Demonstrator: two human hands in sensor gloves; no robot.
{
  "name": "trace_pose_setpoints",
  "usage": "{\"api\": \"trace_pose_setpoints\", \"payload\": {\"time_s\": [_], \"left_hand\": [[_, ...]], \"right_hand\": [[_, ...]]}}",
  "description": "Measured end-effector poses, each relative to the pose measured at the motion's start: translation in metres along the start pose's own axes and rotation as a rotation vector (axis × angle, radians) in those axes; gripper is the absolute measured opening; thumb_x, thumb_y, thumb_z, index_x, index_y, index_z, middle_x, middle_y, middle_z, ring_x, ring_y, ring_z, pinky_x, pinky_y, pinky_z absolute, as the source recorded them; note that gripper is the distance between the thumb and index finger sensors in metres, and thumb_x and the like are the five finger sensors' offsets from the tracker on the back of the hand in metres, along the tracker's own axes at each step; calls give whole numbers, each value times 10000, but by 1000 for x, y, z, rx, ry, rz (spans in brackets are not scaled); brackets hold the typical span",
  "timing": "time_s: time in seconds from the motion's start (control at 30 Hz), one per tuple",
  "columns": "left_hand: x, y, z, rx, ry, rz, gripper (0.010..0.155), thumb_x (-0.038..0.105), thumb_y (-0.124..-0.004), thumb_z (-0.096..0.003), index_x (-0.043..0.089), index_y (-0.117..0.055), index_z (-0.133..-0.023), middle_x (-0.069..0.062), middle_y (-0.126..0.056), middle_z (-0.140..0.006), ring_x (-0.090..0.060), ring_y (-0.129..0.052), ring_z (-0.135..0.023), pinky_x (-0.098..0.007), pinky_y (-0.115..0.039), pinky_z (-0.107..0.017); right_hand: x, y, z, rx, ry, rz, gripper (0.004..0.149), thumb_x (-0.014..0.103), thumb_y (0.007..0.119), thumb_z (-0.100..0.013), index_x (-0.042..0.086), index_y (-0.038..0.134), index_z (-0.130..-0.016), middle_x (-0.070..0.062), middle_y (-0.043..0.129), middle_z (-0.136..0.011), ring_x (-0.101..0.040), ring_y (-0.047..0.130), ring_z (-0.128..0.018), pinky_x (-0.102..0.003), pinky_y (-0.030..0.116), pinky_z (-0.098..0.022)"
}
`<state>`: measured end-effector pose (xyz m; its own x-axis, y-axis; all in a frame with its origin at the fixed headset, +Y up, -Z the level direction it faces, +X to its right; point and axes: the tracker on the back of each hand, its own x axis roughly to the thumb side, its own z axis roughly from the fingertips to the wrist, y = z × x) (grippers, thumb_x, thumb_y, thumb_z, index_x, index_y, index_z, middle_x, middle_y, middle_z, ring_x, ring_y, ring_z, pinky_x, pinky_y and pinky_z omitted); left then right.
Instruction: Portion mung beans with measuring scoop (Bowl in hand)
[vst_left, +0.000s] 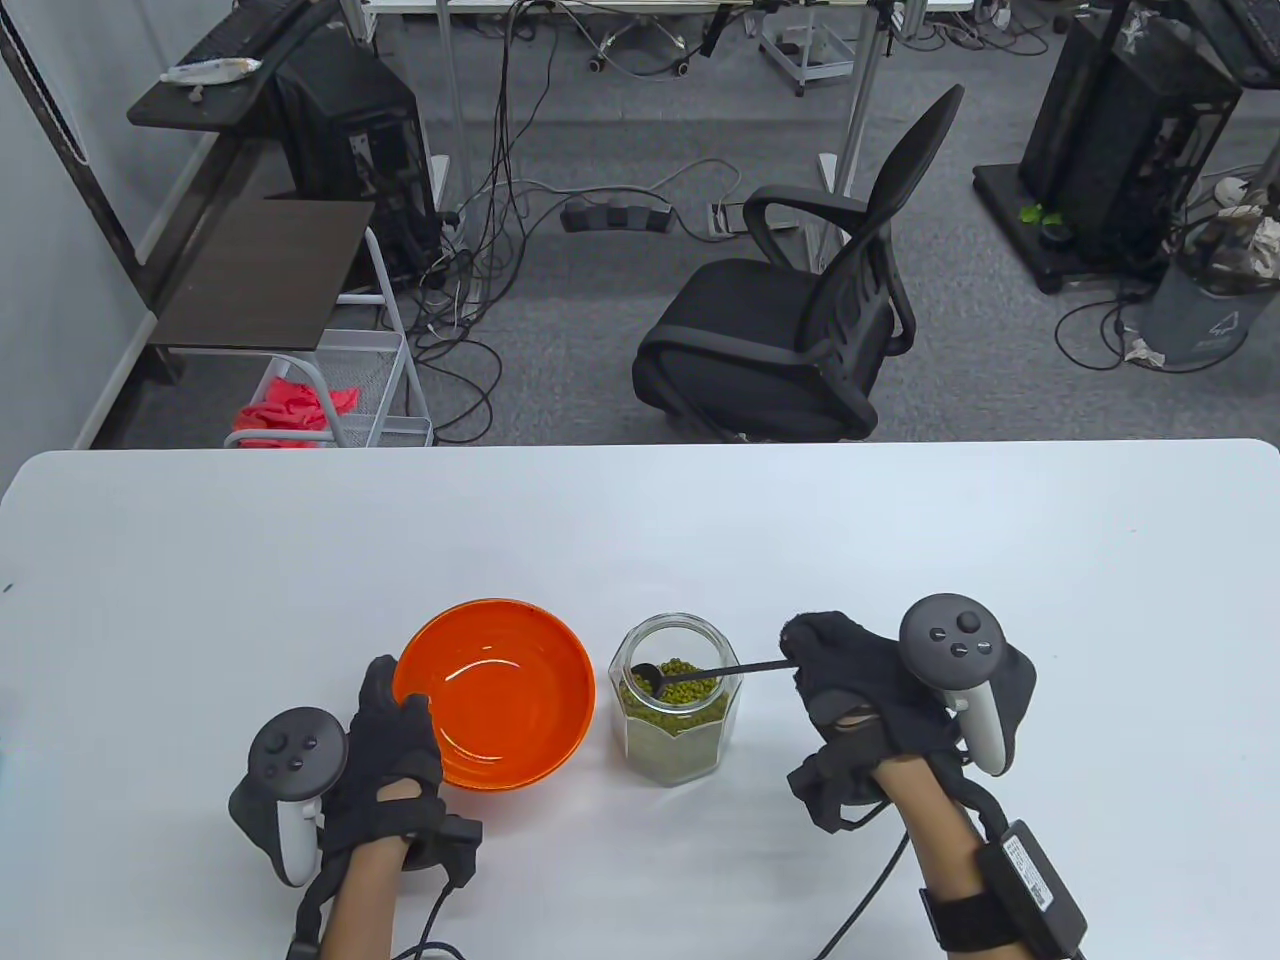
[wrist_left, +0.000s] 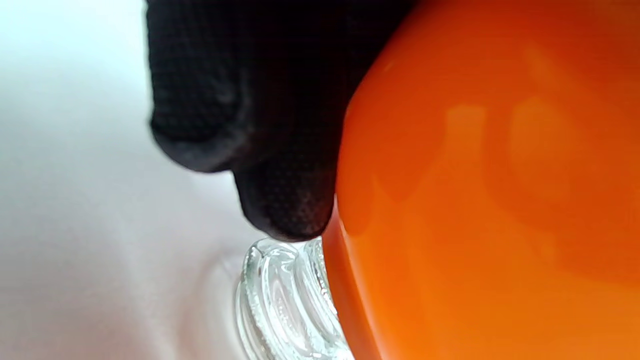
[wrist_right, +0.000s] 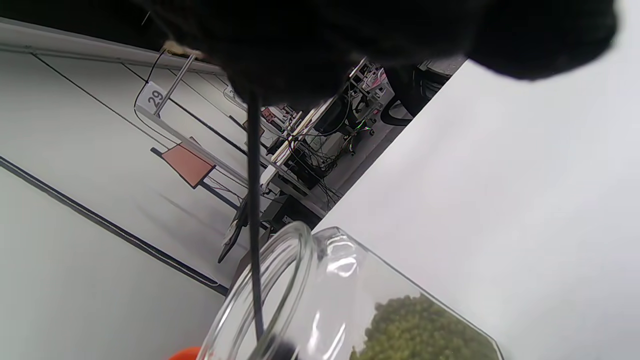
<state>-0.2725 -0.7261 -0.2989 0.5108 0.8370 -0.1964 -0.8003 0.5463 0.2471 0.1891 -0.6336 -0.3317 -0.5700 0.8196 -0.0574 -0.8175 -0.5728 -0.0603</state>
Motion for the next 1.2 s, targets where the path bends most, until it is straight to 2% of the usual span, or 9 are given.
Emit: {"api": "trace_pose_setpoints", "payload": {"time_s": [0.47, 0.73, 0.93, 1.2], "left_hand": [[-2, 0, 1, -8, 18, 2, 618, 401, -682, -535, 162, -500, -1075, -29, -757, -959, -219, -1153, -398, -243, -980, -235], [-2, 1, 0, -7, 19, 2, 619, 403, -680, -536, 161, -499, -1076, -31, -757, -959, -218, -1152, -398, -240, -981, -234], [-2, 2, 0, -4, 19, 7, 623, 403, -676, -536, 152, -492, -1076, -36, -754, -957, -212, -1152, -397, -238, -979, -233], [-2, 3, 0, 1, 18, 8, 622, 403, -675, -537, 149, -495, -1075, -42, -757, -954, -214, -1151, -392, -238, -978, -230]], "right_hand": [[-19, -25, 5, -29, 26, -192, 378, 322, 755, -458, 102, 862, -746, -67, 962, -401, -145, 910, -153, -522, 818, -297], [-6, -33, 8, -32, -17, -322, 379, 321, 755, -462, 99, 859, -752, -71, 961, -410, -148, 912, -160, -523, 817, -301], [9, -13, 3, 3, -50, -345, 380, 319, 759, -462, 99, 858, -756, -75, 965, -421, -152, 921, -169, -525, 817, -306], [20, 31, -1, 62, -73, -401, 386, 313, 775, -458, 95, 856, -766, -92, 970, -447, -169, 938, -194, -535, 812, -323]]}}
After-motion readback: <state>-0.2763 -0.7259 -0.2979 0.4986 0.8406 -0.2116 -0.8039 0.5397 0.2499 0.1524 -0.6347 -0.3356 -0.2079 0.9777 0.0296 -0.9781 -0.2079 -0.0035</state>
